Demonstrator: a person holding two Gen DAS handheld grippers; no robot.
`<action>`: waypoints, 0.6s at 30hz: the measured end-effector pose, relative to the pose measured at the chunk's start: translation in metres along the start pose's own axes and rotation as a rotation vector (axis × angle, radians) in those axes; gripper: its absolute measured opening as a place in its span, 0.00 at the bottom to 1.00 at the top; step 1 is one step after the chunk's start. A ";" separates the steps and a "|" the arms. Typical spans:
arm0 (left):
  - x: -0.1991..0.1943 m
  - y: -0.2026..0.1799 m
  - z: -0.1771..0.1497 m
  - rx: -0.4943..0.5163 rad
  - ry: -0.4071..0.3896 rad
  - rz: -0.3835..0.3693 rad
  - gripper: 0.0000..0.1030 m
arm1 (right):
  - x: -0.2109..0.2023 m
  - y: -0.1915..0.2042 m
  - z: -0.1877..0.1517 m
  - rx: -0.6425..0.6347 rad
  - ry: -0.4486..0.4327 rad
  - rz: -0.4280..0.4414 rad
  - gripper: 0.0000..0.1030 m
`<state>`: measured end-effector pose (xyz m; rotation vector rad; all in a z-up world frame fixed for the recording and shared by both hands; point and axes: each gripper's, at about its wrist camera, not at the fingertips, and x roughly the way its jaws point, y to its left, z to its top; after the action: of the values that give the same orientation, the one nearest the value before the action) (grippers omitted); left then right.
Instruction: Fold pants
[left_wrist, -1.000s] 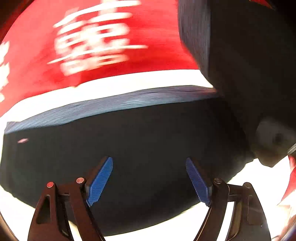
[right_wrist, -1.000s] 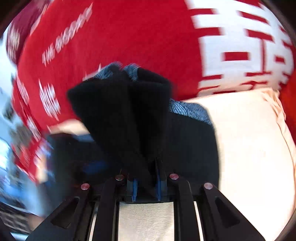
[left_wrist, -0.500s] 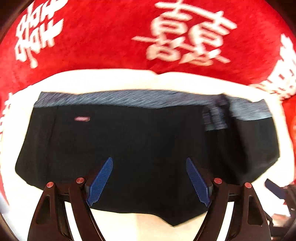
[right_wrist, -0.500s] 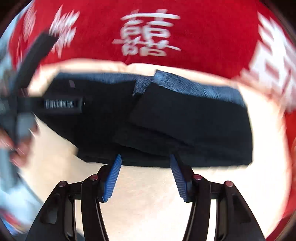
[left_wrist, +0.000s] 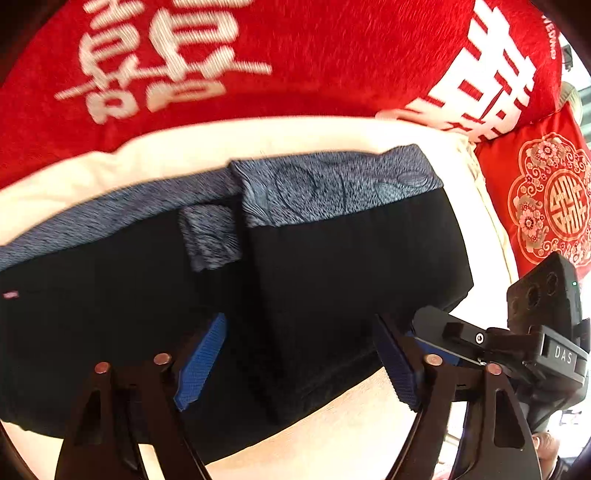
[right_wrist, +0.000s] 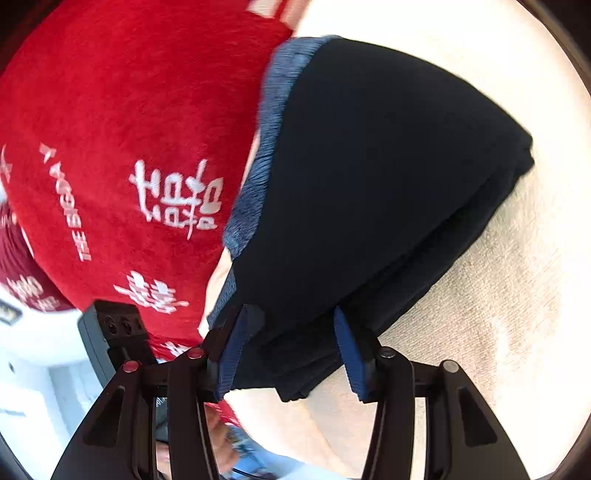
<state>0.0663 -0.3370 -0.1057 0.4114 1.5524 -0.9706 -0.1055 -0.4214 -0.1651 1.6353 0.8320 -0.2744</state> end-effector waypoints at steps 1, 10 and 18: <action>0.004 -0.003 0.001 0.002 0.015 -0.012 0.53 | 0.000 -0.005 0.002 0.039 -0.003 0.022 0.51; -0.020 -0.013 -0.003 0.029 -0.047 -0.010 0.39 | -0.010 0.007 0.011 0.026 -0.005 0.077 0.05; -0.018 0.012 -0.046 0.029 -0.053 0.135 0.39 | 0.021 0.019 -0.016 -0.112 0.119 -0.096 0.05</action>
<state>0.0504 -0.2902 -0.0953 0.5013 1.4452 -0.8930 -0.0824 -0.3993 -0.1592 1.5210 1.0011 -0.1954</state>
